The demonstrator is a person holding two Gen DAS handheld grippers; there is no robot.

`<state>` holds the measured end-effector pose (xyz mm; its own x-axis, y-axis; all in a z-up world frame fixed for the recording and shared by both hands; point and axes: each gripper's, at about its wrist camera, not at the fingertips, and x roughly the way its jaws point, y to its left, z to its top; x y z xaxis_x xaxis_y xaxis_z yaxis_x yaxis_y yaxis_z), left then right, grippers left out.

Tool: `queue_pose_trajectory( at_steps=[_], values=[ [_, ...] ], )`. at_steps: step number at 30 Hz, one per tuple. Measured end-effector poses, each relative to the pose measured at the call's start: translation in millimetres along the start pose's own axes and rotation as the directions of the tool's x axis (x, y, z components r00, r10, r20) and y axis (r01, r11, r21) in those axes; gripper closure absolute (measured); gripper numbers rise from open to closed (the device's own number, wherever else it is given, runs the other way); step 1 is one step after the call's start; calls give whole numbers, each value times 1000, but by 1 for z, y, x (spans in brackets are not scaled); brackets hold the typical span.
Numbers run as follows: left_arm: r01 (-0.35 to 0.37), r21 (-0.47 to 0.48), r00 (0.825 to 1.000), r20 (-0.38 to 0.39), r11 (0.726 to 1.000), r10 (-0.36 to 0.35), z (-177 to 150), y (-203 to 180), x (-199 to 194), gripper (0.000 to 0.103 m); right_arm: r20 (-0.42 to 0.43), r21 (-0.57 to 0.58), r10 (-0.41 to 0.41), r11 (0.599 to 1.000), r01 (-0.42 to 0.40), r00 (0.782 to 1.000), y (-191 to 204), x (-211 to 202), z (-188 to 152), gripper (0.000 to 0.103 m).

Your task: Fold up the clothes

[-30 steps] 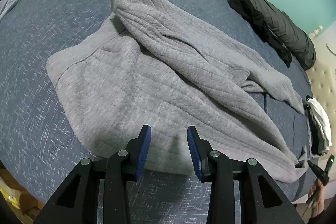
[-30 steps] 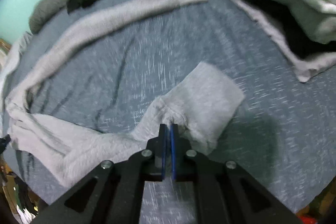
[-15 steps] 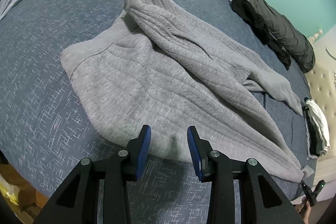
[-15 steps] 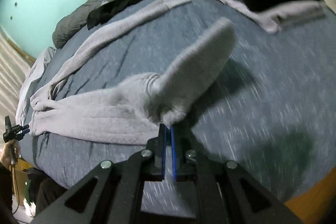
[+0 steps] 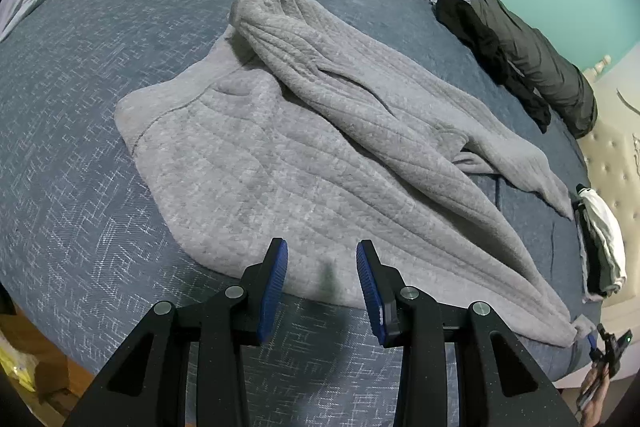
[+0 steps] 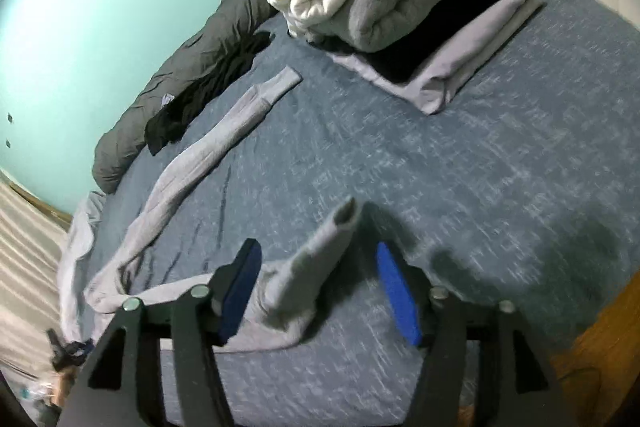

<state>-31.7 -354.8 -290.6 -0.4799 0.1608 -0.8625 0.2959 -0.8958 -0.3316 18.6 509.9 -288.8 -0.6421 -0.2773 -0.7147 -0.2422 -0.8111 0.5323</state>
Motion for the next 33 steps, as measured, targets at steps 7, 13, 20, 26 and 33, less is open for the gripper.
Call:
queue_pose_trajectory(
  at_steps=[7,13,20,26,33],
  values=[
    [-5,-12,1000,-21,1000,4,-2,8,5,59,-138,-93,-128,989,116,982,9,36,4,80],
    [-17,-21,999,-30,1000,16,-3,15,9,59,-84,-161,-81,985,67,993,20,26,6,99],
    [-24,-17,999,-29,1000,24,-9,17,9,59,131,-300,93,953,-50,987,67,-21,50,99],
    [-24,-31,999,-33,999,23,-13,20,8,59,153,-340,52,940,3,987,59,-12,57,99],
    [-27,-60,999,-47,998,24,-16,31,9,54,-16,-275,-161,950,151,987,0,49,17,97]
  ],
)
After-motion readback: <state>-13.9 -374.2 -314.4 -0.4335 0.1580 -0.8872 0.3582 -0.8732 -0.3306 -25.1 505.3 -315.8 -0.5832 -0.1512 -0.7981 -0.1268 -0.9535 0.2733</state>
